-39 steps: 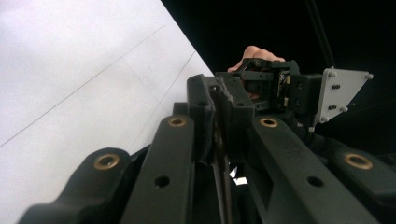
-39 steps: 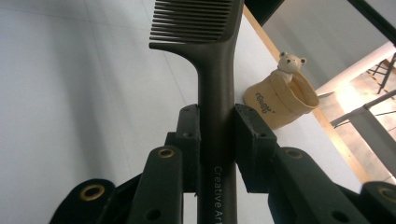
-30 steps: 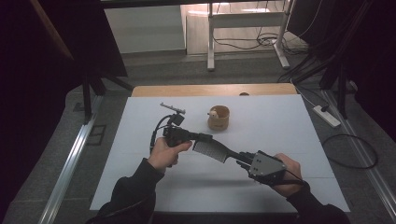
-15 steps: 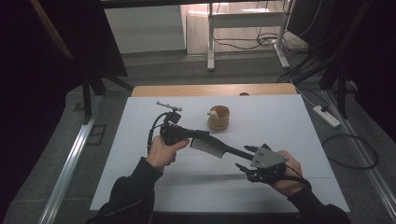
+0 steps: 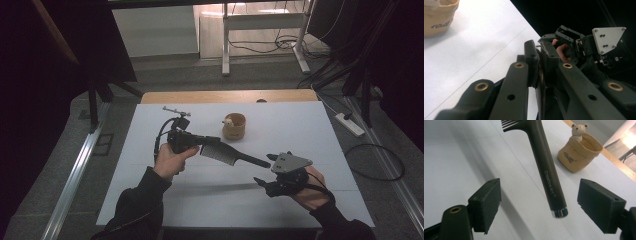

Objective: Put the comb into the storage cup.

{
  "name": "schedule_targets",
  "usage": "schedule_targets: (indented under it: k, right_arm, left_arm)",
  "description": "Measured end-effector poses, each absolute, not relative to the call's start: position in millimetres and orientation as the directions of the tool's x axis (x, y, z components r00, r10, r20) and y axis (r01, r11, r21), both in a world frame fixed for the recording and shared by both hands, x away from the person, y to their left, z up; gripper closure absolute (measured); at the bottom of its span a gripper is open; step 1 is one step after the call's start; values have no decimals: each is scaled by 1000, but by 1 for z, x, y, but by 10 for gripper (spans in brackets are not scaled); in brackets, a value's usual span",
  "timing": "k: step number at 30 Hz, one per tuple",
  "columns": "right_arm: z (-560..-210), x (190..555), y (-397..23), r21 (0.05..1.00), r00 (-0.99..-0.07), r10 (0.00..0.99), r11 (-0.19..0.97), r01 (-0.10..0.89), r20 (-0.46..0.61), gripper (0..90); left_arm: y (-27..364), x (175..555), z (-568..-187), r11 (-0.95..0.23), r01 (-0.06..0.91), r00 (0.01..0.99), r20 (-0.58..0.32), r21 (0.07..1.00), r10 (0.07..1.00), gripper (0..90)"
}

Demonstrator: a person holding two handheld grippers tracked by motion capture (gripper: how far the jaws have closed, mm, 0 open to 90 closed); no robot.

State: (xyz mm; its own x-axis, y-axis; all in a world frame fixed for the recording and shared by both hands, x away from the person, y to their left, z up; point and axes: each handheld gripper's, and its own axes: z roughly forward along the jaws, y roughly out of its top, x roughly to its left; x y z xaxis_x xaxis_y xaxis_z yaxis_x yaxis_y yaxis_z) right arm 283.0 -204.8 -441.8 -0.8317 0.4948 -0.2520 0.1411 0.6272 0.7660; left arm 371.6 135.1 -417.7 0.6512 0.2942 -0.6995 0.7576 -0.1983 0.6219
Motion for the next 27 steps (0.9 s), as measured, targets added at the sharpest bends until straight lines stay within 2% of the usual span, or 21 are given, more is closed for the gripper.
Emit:
schedule_targets:
  k: [10,16,27]
  right_arm:
    - [-443,283,-208,762,-825,517,622,182,-226,95]
    - [-442,282,-213,765,-815,535,614,194,-223,64]
    - [-443,283,-222,763,-811,565,589,266,-153,21]
  left_arm:
    - [138,370,-412,-207,735,676,-676,646,293,836]
    - [140,369,-412,-206,730,681,-669,652,299,836]
    - [150,370,-409,-187,725,682,-655,663,325,836]
